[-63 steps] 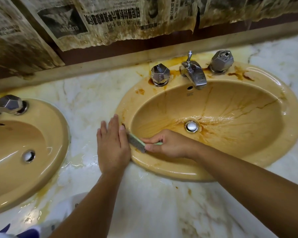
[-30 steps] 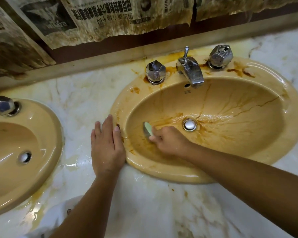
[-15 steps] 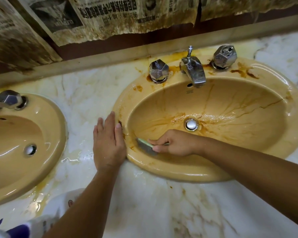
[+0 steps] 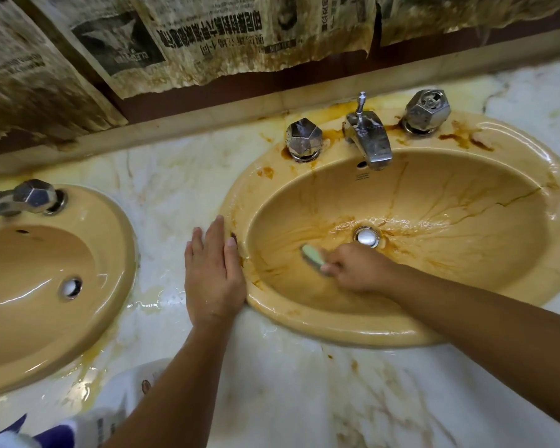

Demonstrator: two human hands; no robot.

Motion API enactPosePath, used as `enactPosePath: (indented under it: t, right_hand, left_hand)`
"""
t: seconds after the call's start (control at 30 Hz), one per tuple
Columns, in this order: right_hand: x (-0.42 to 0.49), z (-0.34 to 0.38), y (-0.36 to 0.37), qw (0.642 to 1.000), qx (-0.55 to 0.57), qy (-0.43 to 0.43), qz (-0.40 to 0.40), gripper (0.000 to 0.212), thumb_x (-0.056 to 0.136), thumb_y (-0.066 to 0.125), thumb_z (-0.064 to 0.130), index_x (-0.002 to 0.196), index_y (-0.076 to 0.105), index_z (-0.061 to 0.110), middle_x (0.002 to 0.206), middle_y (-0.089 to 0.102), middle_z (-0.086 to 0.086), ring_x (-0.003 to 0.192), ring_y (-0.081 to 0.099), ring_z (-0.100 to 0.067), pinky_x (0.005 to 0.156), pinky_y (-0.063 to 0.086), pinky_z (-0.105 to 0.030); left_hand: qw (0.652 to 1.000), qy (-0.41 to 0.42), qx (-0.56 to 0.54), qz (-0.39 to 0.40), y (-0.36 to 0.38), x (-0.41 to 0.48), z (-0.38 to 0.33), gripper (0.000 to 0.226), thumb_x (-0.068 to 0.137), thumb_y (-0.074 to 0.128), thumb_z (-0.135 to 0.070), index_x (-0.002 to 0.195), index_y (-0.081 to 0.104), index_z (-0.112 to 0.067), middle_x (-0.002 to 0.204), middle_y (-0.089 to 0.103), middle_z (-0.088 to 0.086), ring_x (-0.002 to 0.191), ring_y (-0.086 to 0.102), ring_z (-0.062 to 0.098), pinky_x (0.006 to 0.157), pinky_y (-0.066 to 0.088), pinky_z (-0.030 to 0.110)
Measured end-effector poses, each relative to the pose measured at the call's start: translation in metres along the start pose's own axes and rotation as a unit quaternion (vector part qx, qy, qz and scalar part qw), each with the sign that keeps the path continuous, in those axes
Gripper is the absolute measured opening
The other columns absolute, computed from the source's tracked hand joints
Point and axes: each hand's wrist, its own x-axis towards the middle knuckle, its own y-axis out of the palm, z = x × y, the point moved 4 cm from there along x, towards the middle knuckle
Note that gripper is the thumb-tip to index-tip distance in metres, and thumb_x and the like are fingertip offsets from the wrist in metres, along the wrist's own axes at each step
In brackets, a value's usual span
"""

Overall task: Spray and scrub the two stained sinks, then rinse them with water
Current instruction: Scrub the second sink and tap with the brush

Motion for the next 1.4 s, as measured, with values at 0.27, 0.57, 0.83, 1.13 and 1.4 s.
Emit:
enactPosePath:
  t: [0.27, 0.57, 0.83, 1.13, 1.4]
  right_hand:
    - [-0.025, 0.054, 0.012, 0.971, 0.194, -0.134, 0.043, 0.040, 0.103, 0.059, 0.040, 0.142, 0.059, 0.034, 0.133, 0.059, 0.027, 0.114, 0.057, 0.007, 0.091, 0.043, -0.012]
    - [-0.031, 0.017, -0.016, 0.966, 0.127, -0.088, 0.208, 0.030, 0.103, 0.062, 0.034, 0.118, 0.076, 0.013, 0.108, 0.065, 0.042, 0.104, 0.059, 0.018, 0.093, 0.046, -0.012]
    - [-0.021, -0.001, -0.014, 0.987, -0.083, -0.031, 0.136, 0.038, 0.105, 0.051, 0.039, 0.122, 0.072, 0.013, 0.092, 0.067, 0.001, 0.094, 0.060, -0.024, 0.069, 0.043, -0.029]
    - [-0.016, -0.014, -0.002, 0.991, -0.097, 0.073, 0.053, 0.038, 0.105, 0.049, 0.042, 0.134, 0.062, 0.022, 0.114, 0.067, -0.009, 0.108, 0.062, -0.030, 0.085, 0.051, -0.036]
    - [-0.018, 0.000, 0.005, 0.994, 0.054, -0.047, 0.080, 0.033, 0.105, 0.054, 0.040, 0.123, 0.071, 0.018, 0.108, 0.073, -0.003, 0.099, 0.065, -0.023, 0.082, 0.047, -0.032]
  left_hand:
    - [1.000, 0.001, 0.000, -0.002, 0.000, 0.002, 0.003, 0.052, 0.108, 0.022, -0.045, 0.159, 0.028, -0.034, 0.165, 0.030, -0.007, 0.157, 0.012, 0.015, 0.128, 0.011, 0.042]
    - [1.000, 0.000, 0.002, 0.002, 0.001, 0.001, 0.003, 0.051, 0.110, 0.023, -0.044, 0.160, 0.027, -0.034, 0.166, 0.029, -0.007, 0.157, 0.011, 0.014, 0.128, 0.011, 0.043]
    - [1.000, -0.012, -0.001, 0.001, -0.002, -0.001, -0.002, 0.050, 0.110, 0.025, -0.042, 0.160, 0.028, -0.034, 0.167, 0.028, -0.004, 0.157, 0.011, 0.015, 0.128, 0.012, 0.043]
    - [1.000, -0.020, -0.004, -0.003, -0.003, -0.003, -0.005, 0.050, 0.111, 0.026, -0.041, 0.160, 0.028, -0.034, 0.167, 0.028, -0.003, 0.157, 0.011, 0.016, 0.128, 0.014, 0.046]
    - [1.000, -0.015, -0.006, -0.001, -0.004, -0.003, -0.004, 0.050, 0.110, 0.026, -0.041, 0.160, 0.028, -0.034, 0.167, 0.027, -0.005, 0.157, 0.010, 0.014, 0.128, 0.012, 0.043]
